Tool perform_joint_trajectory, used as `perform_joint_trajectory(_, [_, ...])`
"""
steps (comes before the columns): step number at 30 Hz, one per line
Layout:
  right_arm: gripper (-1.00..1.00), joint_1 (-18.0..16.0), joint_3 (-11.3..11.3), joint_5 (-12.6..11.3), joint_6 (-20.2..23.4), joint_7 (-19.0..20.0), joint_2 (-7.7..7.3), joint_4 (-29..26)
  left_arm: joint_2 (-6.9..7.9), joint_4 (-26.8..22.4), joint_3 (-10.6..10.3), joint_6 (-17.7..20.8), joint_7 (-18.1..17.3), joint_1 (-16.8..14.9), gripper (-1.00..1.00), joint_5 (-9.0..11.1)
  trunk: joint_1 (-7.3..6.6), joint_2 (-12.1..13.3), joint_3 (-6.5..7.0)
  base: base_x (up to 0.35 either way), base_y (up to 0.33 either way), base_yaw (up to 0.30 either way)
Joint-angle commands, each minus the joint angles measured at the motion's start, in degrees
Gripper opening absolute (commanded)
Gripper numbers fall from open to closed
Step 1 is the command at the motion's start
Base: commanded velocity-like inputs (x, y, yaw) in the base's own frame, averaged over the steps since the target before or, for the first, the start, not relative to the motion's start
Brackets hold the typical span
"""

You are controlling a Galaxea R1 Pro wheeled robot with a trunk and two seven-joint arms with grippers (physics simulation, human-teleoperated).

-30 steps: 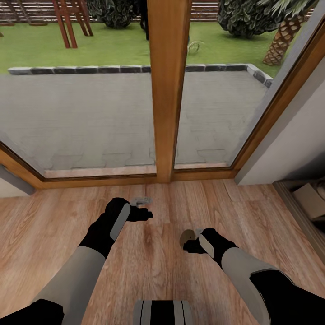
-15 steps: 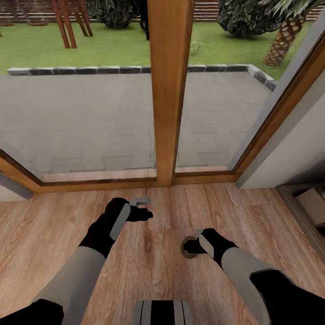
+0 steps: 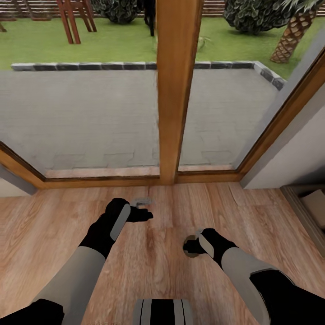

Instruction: Place each of the two pumpkins and all three candles from the living room inside a cabinet in the living room (use any cabinet), then make sure every cabinet is closed, and position the cauldron so it is next to a table in the living room.

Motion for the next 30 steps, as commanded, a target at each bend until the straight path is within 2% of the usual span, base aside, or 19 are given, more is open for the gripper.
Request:
perform_joint_trajectory(1, [1.00, 0.00, 0.36, -0.95, 0.26, -0.23, -0.03, -0.14, 0.00, -0.02, -0.08, 0.15, 0.58, -0.03, 1.00, 0.58, -0.01, -0.01, -0.03, 0.000, 0.000, 0.202])
perform_joint_trajectory(6, [1.00, 0.00, 0.35, -0.95, 0.28, -0.23, -0.04, -0.14, 0.00, -0.02, -0.08, 0.15, 0.58, -0.03, 1.00, 0.58, -0.01, -0.01, -0.03, 0.000, 0.000, 0.100])
perform_joint_trajectory(22, [1.00, 0.00, 0.30, -0.95, 0.26, -0.23, -0.04, -0.14, -0.02, 0.01, -0.08, 0.15, 0.58, -0.03, 1.00, 0.59, -0.01, -0.01, -0.03, 0.000, 0.000, 0.003])
perform_joint_trajectory(30, [1.00, 0.00, 0.38, -0.95, 0.30, -0.23, -0.04, -0.14, -0.02, 0.04, -0.08, 0.15, 0.58, -0.03, 1.00, 0.59, 0.20, -0.12, -1.80, 0.000, 0.000, 0.000])
